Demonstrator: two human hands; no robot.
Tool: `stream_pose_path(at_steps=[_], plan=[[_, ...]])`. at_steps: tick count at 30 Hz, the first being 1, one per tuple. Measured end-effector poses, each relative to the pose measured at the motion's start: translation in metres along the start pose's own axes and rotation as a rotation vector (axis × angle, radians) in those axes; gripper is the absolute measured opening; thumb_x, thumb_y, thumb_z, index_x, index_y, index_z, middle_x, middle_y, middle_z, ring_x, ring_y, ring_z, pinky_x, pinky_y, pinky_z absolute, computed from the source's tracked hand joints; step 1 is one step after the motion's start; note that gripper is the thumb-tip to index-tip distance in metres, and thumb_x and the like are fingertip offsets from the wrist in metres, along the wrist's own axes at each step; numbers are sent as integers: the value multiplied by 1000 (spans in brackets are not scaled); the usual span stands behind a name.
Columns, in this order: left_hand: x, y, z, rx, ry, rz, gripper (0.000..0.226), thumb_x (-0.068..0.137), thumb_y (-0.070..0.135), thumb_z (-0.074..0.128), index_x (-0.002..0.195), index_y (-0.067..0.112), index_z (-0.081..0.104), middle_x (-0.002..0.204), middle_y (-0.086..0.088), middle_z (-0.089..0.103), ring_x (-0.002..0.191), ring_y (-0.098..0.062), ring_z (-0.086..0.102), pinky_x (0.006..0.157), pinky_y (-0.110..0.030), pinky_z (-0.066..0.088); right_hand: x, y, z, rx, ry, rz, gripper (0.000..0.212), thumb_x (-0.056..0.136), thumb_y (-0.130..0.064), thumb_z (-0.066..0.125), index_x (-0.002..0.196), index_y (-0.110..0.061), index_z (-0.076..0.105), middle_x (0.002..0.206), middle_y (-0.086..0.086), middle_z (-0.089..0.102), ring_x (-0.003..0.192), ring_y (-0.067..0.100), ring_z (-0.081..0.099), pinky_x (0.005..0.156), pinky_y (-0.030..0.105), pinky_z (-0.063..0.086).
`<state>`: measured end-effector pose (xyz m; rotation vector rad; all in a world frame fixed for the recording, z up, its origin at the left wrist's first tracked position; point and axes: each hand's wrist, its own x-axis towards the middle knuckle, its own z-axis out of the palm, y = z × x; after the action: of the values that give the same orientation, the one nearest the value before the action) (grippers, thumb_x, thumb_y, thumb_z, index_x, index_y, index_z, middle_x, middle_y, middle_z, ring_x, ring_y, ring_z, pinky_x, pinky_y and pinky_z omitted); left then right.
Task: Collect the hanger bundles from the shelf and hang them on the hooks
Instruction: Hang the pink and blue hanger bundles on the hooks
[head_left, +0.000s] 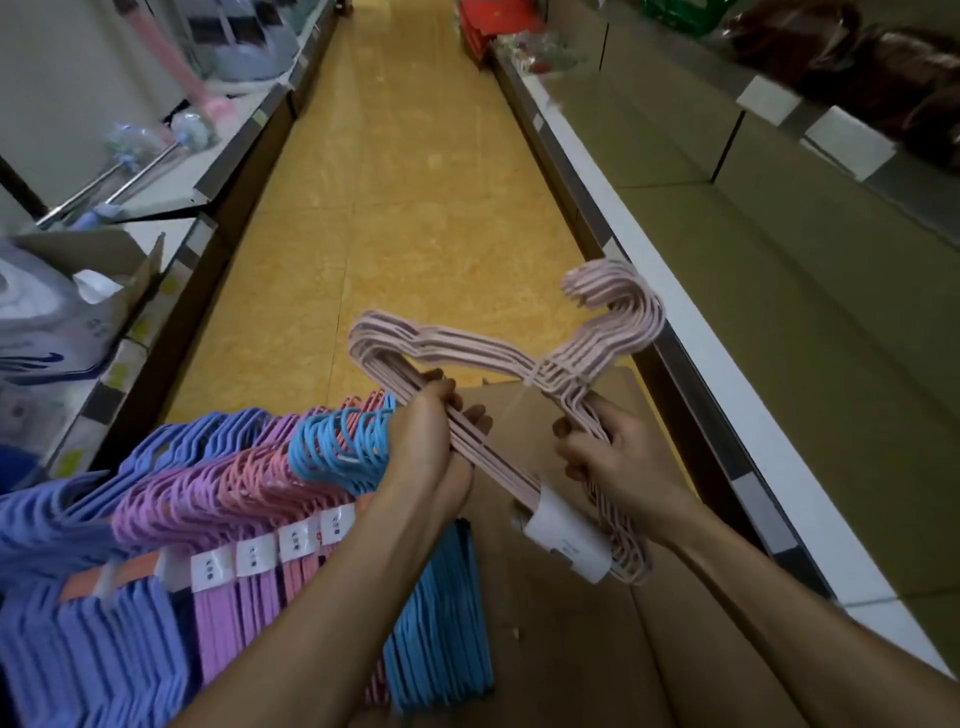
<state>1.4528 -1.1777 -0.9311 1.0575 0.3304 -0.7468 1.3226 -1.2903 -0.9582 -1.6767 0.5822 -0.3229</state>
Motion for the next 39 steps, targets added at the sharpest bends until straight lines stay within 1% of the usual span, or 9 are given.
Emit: stream_pose_path(at_steps=[2,5,11,16,19,26,31,35,39], plan=[[-21,20,7,7,47,-4,8,99,13,52,92,11,53,69,-6,42,62,-20,48,68,-38,45,-4,-25,4,-51,40,11,6,92,-5,59,97,-8,61,76,13,52,64,19,49,56,29,43],[-64,63,26,38,82,35,14,100,18,54,96,7,47,69,-6,41,60,-21,46,66,-39,44,-17,-79,8,-72,87,-6,16,92,-11,60,97,3,57,74,27,46,61,24,43,57,38,38],[-179,197,89,24,91,126,15,99,19,53,88,11,46,70,-3,41,54,-19,40,57,-35,37,-38,-266,-3,-78,122,-53,11,93,-21,61,98,-11,62,61,-1,46,58,17,43,56,31,36],[-299,343,170,-53,45,216,22,98,16,45,77,20,41,52,4,27,37,-12,29,53,-29,38,-53,-471,-21,-123,118,-118,20,81,-25,56,94,-11,61,62,5,44,60,21,39,56,38,36],[-367,429,214,-74,46,272,22,95,17,45,74,21,42,54,4,24,34,-10,25,41,-20,32,-63,-588,-29,-142,126,-168,30,75,-29,54,94,-7,61,64,8,45,59,22,40,56,38,38],[-505,581,280,-173,-44,360,20,96,17,45,76,21,45,51,5,26,35,-10,26,42,-22,30,-98,-811,-42,-236,126,-319,14,84,-16,57,90,-5,62,61,2,50,58,20,46,55,36,40],[-572,649,299,-150,-164,481,26,98,15,45,74,20,40,52,4,30,35,-11,30,44,-25,33,-119,-909,-45,-240,101,-430,20,85,-15,55,98,0,60,68,10,48,60,22,44,56,37,36],[-625,677,298,-145,-237,581,35,99,10,46,64,15,44,54,1,36,41,-13,38,55,-30,37,-136,-954,-44,-177,49,-531,12,83,-22,56,89,-18,65,63,3,51,59,19,46,54,36,37],[-672,691,282,-73,-162,700,24,97,5,45,74,11,48,58,-3,43,45,-15,51,68,-37,49,-157,-984,-34,-138,-38,-627,15,81,-25,55,87,-14,64,55,-5,45,56,19,42,53,38,36]])
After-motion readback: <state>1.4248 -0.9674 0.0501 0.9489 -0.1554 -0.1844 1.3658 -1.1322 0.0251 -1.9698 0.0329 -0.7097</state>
